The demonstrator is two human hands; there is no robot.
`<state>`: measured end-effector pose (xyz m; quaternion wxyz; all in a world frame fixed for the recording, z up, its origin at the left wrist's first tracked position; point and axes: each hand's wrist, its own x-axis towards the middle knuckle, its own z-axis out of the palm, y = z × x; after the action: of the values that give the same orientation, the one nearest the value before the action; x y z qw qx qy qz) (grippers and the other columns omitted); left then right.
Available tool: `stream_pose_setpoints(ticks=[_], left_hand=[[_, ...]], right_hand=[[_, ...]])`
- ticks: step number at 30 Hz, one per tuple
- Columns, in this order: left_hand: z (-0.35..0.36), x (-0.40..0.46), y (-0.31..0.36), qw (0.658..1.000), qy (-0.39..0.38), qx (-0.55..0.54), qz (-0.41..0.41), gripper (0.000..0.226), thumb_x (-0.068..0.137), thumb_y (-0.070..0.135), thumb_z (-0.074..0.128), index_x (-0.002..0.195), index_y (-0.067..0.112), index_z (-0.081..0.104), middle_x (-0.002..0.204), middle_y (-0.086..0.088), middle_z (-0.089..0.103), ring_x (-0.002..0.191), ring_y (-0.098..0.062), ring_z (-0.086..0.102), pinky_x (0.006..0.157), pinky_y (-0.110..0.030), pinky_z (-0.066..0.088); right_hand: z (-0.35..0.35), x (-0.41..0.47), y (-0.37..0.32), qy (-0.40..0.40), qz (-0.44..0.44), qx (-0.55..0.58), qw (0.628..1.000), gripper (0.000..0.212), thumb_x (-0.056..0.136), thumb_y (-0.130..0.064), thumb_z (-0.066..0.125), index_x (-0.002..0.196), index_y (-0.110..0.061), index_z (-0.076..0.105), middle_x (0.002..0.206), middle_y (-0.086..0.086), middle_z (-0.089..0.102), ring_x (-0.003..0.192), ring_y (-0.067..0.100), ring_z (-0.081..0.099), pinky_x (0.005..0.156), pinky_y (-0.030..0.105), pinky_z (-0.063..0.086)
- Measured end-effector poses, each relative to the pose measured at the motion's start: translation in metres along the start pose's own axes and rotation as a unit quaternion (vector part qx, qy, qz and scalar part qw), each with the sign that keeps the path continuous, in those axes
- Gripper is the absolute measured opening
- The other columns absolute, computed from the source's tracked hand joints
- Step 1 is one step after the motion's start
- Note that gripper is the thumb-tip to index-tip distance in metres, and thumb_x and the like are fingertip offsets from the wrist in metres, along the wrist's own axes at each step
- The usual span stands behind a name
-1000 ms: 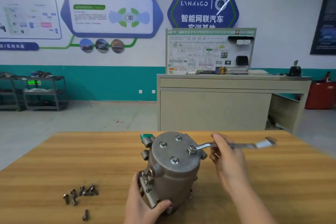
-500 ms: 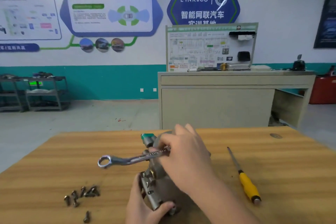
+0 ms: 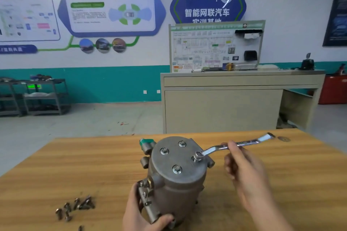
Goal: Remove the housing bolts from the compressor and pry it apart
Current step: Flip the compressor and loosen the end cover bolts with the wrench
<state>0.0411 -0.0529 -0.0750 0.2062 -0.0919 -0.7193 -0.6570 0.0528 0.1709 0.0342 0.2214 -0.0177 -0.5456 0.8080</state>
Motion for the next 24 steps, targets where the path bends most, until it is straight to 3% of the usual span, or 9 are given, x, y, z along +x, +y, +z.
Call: stream_pose_setpoints(ticks=[4,7,9,13,16,18,21,22,24], left_hand=[[0.001,-0.001,0.011,0.999,0.015,0.044,0.027,0.115,0.013,0.075,0.078,0.119,0.051,0.044,0.098,0.032,0.062,0.091,0.025,0.054,0.074,0.008,0.035],[0.0,-0.002,0.016,0.995,0.022,0.084,0.045,0.092,0.024,0.083,0.075,0.108,0.073,0.042,0.105,0.046,0.057,0.095,0.025,0.054,0.073,0.004,0.039],[-0.003,-0.002,0.013,0.997,0.017,0.072,0.02,0.098,0.022,0.086,0.073,0.114,0.063,0.045,0.107,0.043,0.059,0.099,0.023,0.055,0.074,0.003,0.04],[-0.006,-0.008,0.001,0.996,-0.013,0.081,-0.038,0.142,0.015,0.077,0.08,0.14,0.026,0.037,0.128,0.016,0.057,0.117,0.001,0.053,0.088,-0.01,0.042],[-0.006,-0.007,0.004,0.997,-0.009,0.074,-0.03,0.125,0.022,0.053,0.092,0.132,0.034,0.036,0.112,0.032,0.06,0.102,0.025,0.05,0.081,0.0,0.039],[-0.004,-0.007,0.006,0.996,-0.013,0.082,-0.04,0.12,0.031,0.028,0.101,0.131,0.029,0.035,0.112,0.029,0.055,0.092,0.035,0.045,0.076,0.005,0.037],[-0.005,-0.009,0.012,0.998,-0.045,0.041,-0.031,0.113,0.045,-0.005,0.093,0.14,0.0,0.033,0.131,-0.006,0.054,0.1,0.024,0.053,0.079,-0.002,0.042],[-0.005,-0.007,0.02,0.999,-0.033,0.008,-0.023,0.117,0.042,0.003,0.094,0.14,-0.003,0.029,0.136,-0.013,0.05,0.108,0.015,0.055,0.084,-0.005,0.044],[-0.009,-0.008,0.04,0.998,0.051,-0.022,0.012,0.13,0.04,0.052,0.08,0.143,-0.004,0.023,0.145,-0.022,0.037,0.133,-0.013,0.044,0.105,-0.022,0.034]], right_hand=[[0.025,0.051,-0.032,-0.098,0.126,-0.107,0.981,0.021,0.09,-0.016,0.064,0.077,-0.001,0.07,0.048,-0.001,0.044,0.034,0.006,0.032,0.032,0.014,0.019],[0.066,0.062,-0.05,-0.178,0.058,-0.337,0.923,0.023,0.089,-0.018,0.067,0.078,0.003,0.071,0.047,-0.001,0.047,0.036,0.008,0.032,0.035,0.016,0.023],[0.093,0.049,-0.057,-0.221,-0.028,-0.468,0.855,0.023,0.087,-0.022,0.067,0.07,-0.007,0.071,0.042,-0.004,0.051,0.038,0.009,0.039,0.04,0.019,0.03],[0.12,-0.001,-0.06,-0.292,-0.134,-0.585,0.745,0.021,0.085,-0.035,0.065,0.08,-0.016,0.072,0.068,0.004,0.067,0.06,0.017,0.06,0.055,0.031,0.048],[0.111,-0.037,-0.058,-0.276,-0.258,-0.62,0.687,0.025,0.08,-0.048,0.062,0.078,-0.024,0.063,0.07,-0.007,0.06,0.067,0.015,0.056,0.053,0.028,0.044],[0.097,-0.052,-0.052,-0.265,-0.307,-0.603,0.687,0.029,0.08,-0.051,0.058,0.071,-0.027,0.047,0.07,-0.012,0.048,0.071,0.014,0.047,0.052,0.02,0.03],[0.073,-0.069,-0.038,-0.224,-0.374,-0.581,0.687,0.039,0.075,-0.06,0.058,0.065,-0.027,0.039,0.068,-0.013,0.037,0.073,0.012,0.04,0.052,0.015,0.022],[0.063,-0.072,-0.033,-0.204,-0.401,-0.564,0.692,0.041,0.071,-0.065,0.057,0.064,-0.027,0.044,0.067,-0.013,0.039,0.07,0.011,0.043,0.051,0.016,0.027],[0.045,-0.074,-0.021,-0.165,-0.427,-0.483,0.746,0.049,0.071,-0.072,0.055,0.064,-0.024,0.058,0.067,-0.014,0.041,0.067,0.003,0.045,0.053,0.015,0.036]])
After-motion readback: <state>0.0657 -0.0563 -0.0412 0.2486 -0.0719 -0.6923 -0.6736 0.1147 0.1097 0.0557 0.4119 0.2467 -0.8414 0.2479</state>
